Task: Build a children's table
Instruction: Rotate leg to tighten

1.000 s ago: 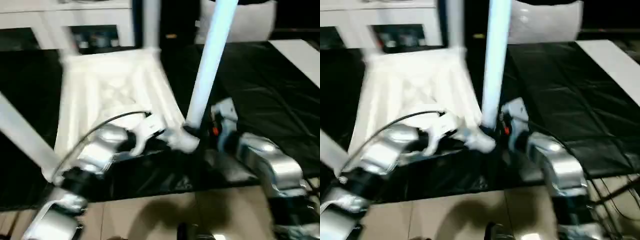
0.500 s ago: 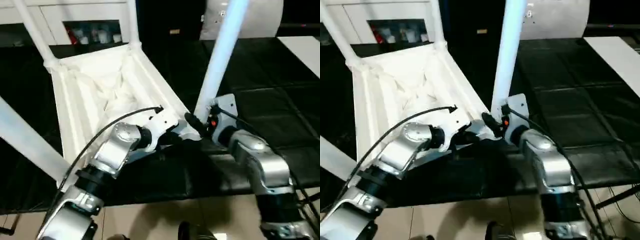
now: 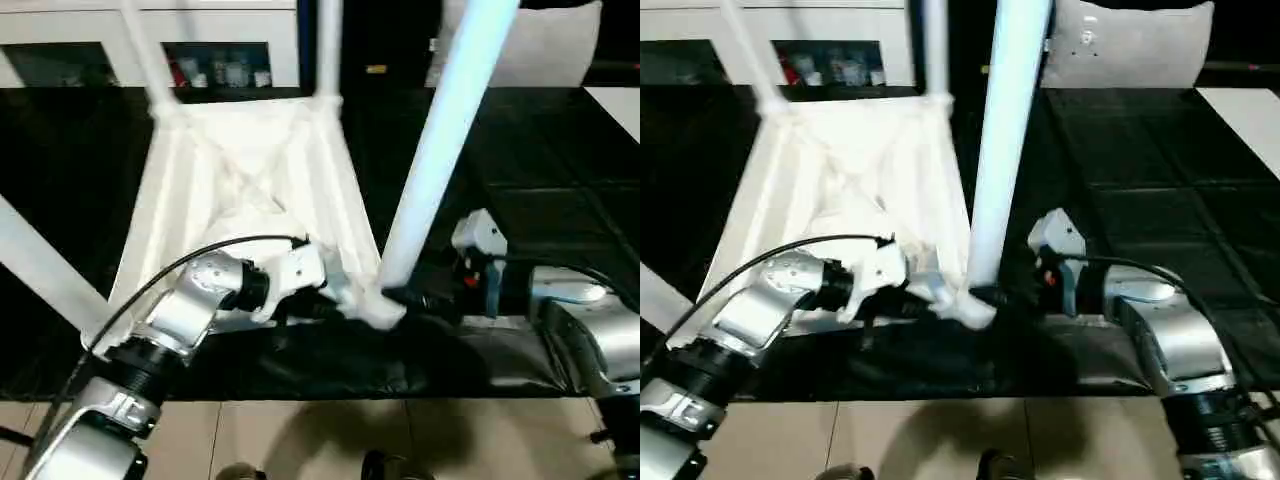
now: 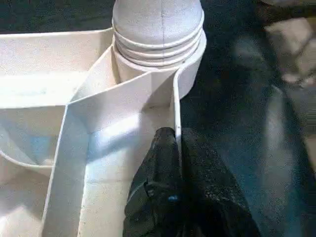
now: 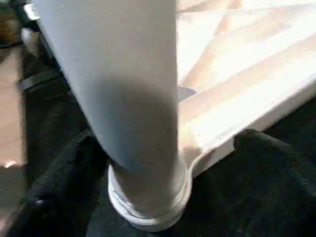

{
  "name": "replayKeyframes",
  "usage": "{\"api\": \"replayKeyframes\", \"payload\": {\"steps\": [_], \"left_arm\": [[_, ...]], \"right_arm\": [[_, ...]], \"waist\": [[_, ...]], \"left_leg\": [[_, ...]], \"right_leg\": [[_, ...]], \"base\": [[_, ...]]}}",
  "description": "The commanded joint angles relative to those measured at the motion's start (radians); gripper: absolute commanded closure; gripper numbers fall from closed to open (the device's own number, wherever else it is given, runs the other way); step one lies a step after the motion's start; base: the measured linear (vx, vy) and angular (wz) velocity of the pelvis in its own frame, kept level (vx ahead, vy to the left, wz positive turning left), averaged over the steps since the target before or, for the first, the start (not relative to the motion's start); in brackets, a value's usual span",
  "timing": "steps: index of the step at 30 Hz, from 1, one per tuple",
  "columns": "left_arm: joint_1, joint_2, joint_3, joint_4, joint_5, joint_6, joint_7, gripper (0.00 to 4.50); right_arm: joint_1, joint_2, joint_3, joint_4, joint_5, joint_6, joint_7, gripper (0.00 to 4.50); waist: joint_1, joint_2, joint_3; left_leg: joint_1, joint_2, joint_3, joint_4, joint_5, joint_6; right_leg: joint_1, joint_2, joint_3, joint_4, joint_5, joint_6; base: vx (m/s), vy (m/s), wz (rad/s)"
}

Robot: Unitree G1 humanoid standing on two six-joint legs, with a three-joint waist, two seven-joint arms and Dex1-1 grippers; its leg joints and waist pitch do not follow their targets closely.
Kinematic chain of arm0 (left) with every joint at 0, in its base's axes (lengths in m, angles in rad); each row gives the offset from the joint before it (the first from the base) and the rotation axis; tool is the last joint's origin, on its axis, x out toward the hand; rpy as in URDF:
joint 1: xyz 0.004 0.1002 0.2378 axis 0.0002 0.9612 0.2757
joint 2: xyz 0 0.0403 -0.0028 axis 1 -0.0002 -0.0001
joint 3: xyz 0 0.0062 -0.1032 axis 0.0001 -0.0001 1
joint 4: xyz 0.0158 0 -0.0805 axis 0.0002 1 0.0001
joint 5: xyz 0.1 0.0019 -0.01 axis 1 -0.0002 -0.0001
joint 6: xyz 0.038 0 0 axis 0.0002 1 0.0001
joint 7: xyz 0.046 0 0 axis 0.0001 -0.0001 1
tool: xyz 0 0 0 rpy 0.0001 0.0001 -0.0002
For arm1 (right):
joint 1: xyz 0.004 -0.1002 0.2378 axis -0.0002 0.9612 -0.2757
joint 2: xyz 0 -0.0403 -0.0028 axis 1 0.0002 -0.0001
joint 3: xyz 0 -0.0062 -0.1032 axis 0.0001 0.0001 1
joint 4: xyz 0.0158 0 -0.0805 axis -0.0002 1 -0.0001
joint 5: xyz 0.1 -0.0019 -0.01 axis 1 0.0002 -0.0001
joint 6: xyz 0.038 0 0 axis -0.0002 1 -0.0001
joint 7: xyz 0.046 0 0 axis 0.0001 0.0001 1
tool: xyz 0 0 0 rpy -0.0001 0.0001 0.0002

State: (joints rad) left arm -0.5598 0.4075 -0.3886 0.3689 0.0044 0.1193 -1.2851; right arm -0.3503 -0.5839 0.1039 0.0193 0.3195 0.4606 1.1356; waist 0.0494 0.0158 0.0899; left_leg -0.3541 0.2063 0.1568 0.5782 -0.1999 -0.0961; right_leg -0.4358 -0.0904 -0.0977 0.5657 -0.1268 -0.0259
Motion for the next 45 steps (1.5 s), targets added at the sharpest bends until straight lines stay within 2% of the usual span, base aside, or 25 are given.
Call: {"api": "replayKeyframes", "payload": {"steps": [1,5,10,12,15,18,20,23,25,26,27,29,30,32,33,35,36,37,38,40,41,42,43,44,45], "left_arm": [[-0.004,0.004,-0.056,-0.012,-0.006,-0.035,-0.093,4.5],[-0.014,0.023,-0.07,-0.004,-0.002,-0.069,-0.139,4.5],[-0.028,0.028,-0.073,0.024,0.0,-0.103,-0.159,4.5],[-0.032,0.027,-0.072,0.032,-0.001,-0.107,-0.16,4.5],[-0.031,0.026,-0.069,0.032,-0.002,-0.106,-0.159,4.5],[-0.031,0.025,-0.066,0.036,-0.005,-0.104,-0.157,4.5],[-0.029,0.024,-0.061,0.036,-0.006,-0.096,-0.149,4.5],[-0.027,0.019,-0.047,0.033,-0.014,-0.065,-0.128,4.5],[-0.022,0.005,-0.02,0.005,-0.028,0.01,-0.076,4.5],[-0.02,0.001,-0.015,-0.003,-0.029,0.022,-0.063,4.5],[-0.017,-0.017,0.003,-0.031,-0.03,0.074,-0.008,4.5],[-0.016,-0.03,0.011,-0.041,-0.028,0.102,0.022,4.5],[-0.014,-0.054,0.022,-0.055,-0.024,0.141,0.069,4.5],[-0.013,-0.062,0.024,-0.059,-0.022,0.151,0.085,4.5],[-0.013,-0.112,0.037,-0.07,-0.011,0.2,0.164,4.5],[-0.018,-0.165,0.051,-0.076,-0.002,0.247,0.245,4.5],[-0.025,-0.192,0.056,-0.071,0.004,0.262,0.286,4.5],[-0.041,-0.24,0.071,-0.048,0.017,0.278,0.368,4.5],[-0.044,-0.247,0.073,-0.046,0.019,0.282,0.381,4.5],[-0.054,-0.278,0.08,-0.037,0.019,0.29,0.426,4.5],[-0.055,-0.279,0.08,-0.037,0.019,0.29,0.427,4.5],[-0.061,-0.294,0.077,-0.033,0.022,0.287,0.444,4.5],[-0.062,-0.294,0.074,-0.033,0.023,0.283,0.441,4.5],[-0.061,-0.293,0.07,-0.037,0.026,0.285,0.438,4.5],[-0.06,-0.289,0.069,-0.04,0.029,0.281,0.435,4.5]], "right_arm": [[-0.014,-0.016,0.005,-0.001,0.035,0.016,0.056,0.32],[-0.023,-0.042,0.035,0.0,0.066,0.025,0.155,0.6],[-0.018,-0.046,0.073,0.004,0.066,0.019,0.205,1.19],[-0.018,-0.045,0.079,0.003,0.072,0.026,0.212,1.27],[-0.016,-0.044,0.081,-0.002,0.082,0.035,0.219,1.63],[-0.015,-0.045,0.08,-0.003,0.086,0.038,0.223,1.84],[-0.009,-0.046,0.078,-0.009,0.095,0.048,0.221,2.15],[0.008,-0.038,0.068,-0.025,0.1,0.058,0.194,2.29],[0.034,-0.002,0.051,-0.049,0.075,0.077,0.083,2.46],[0.034,0.012,0.047,-0.052,0.066,0.087,0.048,2.46],[0.027,0.069,0.028,-0.058,0.038,0.133,-0.085,2.52],[0.022,0.101,0.019,-0.057,0.026,0.144,-0.145,2.55],[0.017,0.146,0.008,-0.057,0.002,0.158,-0.233,2.56],[0.016,0.161,0.006,-0.058,-0.008,0.162,-0.262,2.57],[0.004,0.235,-0.014,-0.049,-0.039,0.193,-0.394,2.58],[-0.01,0.302,-0.029,-0.038,-0.075,0.218,-0.519,2.59],[-0.02,0.337,-0.04,-0.03,-0.094,0.221,-0.585,2.59],[-0.036,0.396,-0.063,-0.013,-0.119,0.229,-0.691,2.59],[-0.039,0.405,-0.067,-0.013,-0.122,0.232,-0.708,2.59],[-0.046,0.428,-0.063,-0.005,-0.141,0.2,-0.748,2.59],[-0.046,0.429,-0.063,-0.005,-0.141,0.197,-0.749,2.59],[-0.047,0.442,-0.063,-0.001,-0.142,0.157,-0.759,2.59],[-0.046,0.444,-0.063,0.0,-0.142,0.147,-0.76,2.25],[-0.043,0.448,-0.066,-0.003,-0.136,0.142,-0.76,2.25],[-0.036,0.443,-0.065,-0.008,-0.138,0.136,-0.753,2.05]], "waist": [[-0.001,-0.01,-0.077],[0.01,-0.013,-0.074],[0.01,-0.017,-0.067],[0.01,-0.018,-0.066],[0.009,-0.018,-0.067],[0.008,-0.02,-0.069],[0.009,-0.02,-0.069],[0.009,-0.02,-0.068],[0.01,-0.016,-0.065],[0.006,-0.019,-0.062],[0.002,-0.02,-0.06],[-0.005,-0.019,-0.057],[-0.02,-0.021,-0.054],[-0.033,-0.02,-0.051],[-0.045,-0.021,-0.05],[-0.054,-0.021,-0.048],[-0.068,-0.02,-0.05],[-0.07,-0.018,-0.05],[-0.075,-0.017,-0.052],[-0.077,-0.012,-0.057],[-0.078,-0.012,-0.057],[-0.075,-0.013,-0.06],[-0.074,-0.01,-0.061],[-0.073,-0.012,-0.064],[-0.071,-0.011,-0.064]], "left_leg": [[-0.005,0.014,0.016,-0.053,-0.09,0.145],[-0.006,0.015,0.019,-0.051,-0.102,0.136],[-0.004,0.011,0.017,-0.055,-0.159,0.099],[-0.004,0.01,0.016,-0.055,-0.164,0.091],[-0.006,0.011,0.015,-0.056,-0.156,0.09],[-0.007,0.012,0.015,-0.054,-0.137,0.097],[-0.007,0.012,0.016,-0.054,-0.132,0.099],[-0.008,0.012,0.016,-0.054,-0.132,0.098],[-0.007,0.012,0.016,-0.056,-0.136,0.093],[-0.01,0.01,0.014,-0.057,-0.148,0.084],[-0.009,0.006,0.014,-0.059,-0.158,0.071],[-0.011,0.002,0.012,-0.06,-0.174,0.055],[-0.014,-0.003,0.008,-0.061,-0.199,0.038],[-0.013,-0.008,0.007,-0.059,-0.228,0.039],[-0.013,-0.009,0.006,-0.058,-0.237,0.04],[-0.016,-0.012,0.005,-0.056,-0.241,0.036],[-0.021,-0.017,0.002,-0.054,-0.24,0.032],[-0.02,-0.017,0.001,-0.054,-0.241,0.034],[-0.016,-0.017,0.001,-0.053,-0.246,0.037],[-0.017,-0.013,-0.001,-0.058,-0.228,0.053],[-0.016,-0.01,0.0,-0.06,-0.221,0.059],[-0.014,-0.006,0.004,-0.059,-0.202,0.077],[-0.017,-0.005,0.004,-0.06,-0.188,0.079],[-0.019,-0.003,0.005,-0.06,-0.162,0.087],[-0.017,-0.002,0.006,-0.059,-0.152,0.095]], "right_leg": [[0.083,-0.038,0.046,-0.044,-0.229,-0.228],[0.079,-0.039,0.047,-0.046,-0.259,-0.222],[0.075,-0.039,0.046,-0.058,-0.381,-0.173],[0.074,-0.039,0.046,-0.061,-0.408,-0.158],[0.075,-0.039,0.046,-0.06,-0.404,-0.155],[0.076,-0.038,0.046,-0.055,-0.366,-0.167],[0.075,-0.038,0.047,-0.054,-0.354,-0.174],[0.076,-0.039,0.047,-0.054,-0.354,-0.174],[0.074,-0.038,0.048,-0.056,-0.361,-0.173],[0.076,-0.039,0.045,-0.059,-0.392,-0.162],[0.074,-0.035,0.043,-0.064,-0.433,-0.141],[0.074,-0.036,0.039,-0.069,-0.496,-0.115],[0.074,-0.036,0.032,-0.079,-0.57,-0.073],[0.069,-0.034,0.027,-0.094,-0.623,-0.041],[0.067,-0.033,0.025,-0.096,-0.632,-0.035],[0.066,-0.03,0.02,-0.1,-0.644,-0.027],[0.067,-0.031,0.014,-0.102,-0.661,-0.013],[0.067,-0.031,0.013,-0.106,-0.662,-0.009],[0.062,-0.029,0.01,-0.111,-0.655,-0.008],[0.069,-0.03,0.013,-0.104,-0.588,-0.028],[0.068,-0.03,0.015,-0.103,-0.559,-0.038],[0.065,-0.029,0.024,-0.093,-0.477,-0.078],[0.068,-0.03,0.025,-0.088,-0.449,-0.091],[0.072,-0.029,0.029,-0.079,-0.39,-0.116],[0.072,-0.029,0.031,-0.075,-0.36,-0.137]], "base": [[0.0,0.0,0.0],[0.0,0.0,0.0],[0.0,0.0,0.0],[0.0,0.0,0.0],[0.0,0.0,0.0],[0.0,0.0,0.0],[0.0,0.0,0.0],[0.0,0.0,0.0],[0.0,0.0,0.0],[0.0,0.0,0.0],[0.0,0.0,0.0],[0.0,0.0,0.0],[0.0,0.0,0.0],[0.0,0.0,0.0],[0.0,0.0,0.0],[0.0,0.0,0.0],[0.0,0.0,0.0],[0.0,0.0,0.0],[0.0,0.0,0.0],[0.0,0.0,0.0],[0.0,0.0,0.0],[0.0,0.0,0.0],[0.0,0.0,0.0],[0.0,0.0,0.0],[0.0,0.0,0.0]]}}
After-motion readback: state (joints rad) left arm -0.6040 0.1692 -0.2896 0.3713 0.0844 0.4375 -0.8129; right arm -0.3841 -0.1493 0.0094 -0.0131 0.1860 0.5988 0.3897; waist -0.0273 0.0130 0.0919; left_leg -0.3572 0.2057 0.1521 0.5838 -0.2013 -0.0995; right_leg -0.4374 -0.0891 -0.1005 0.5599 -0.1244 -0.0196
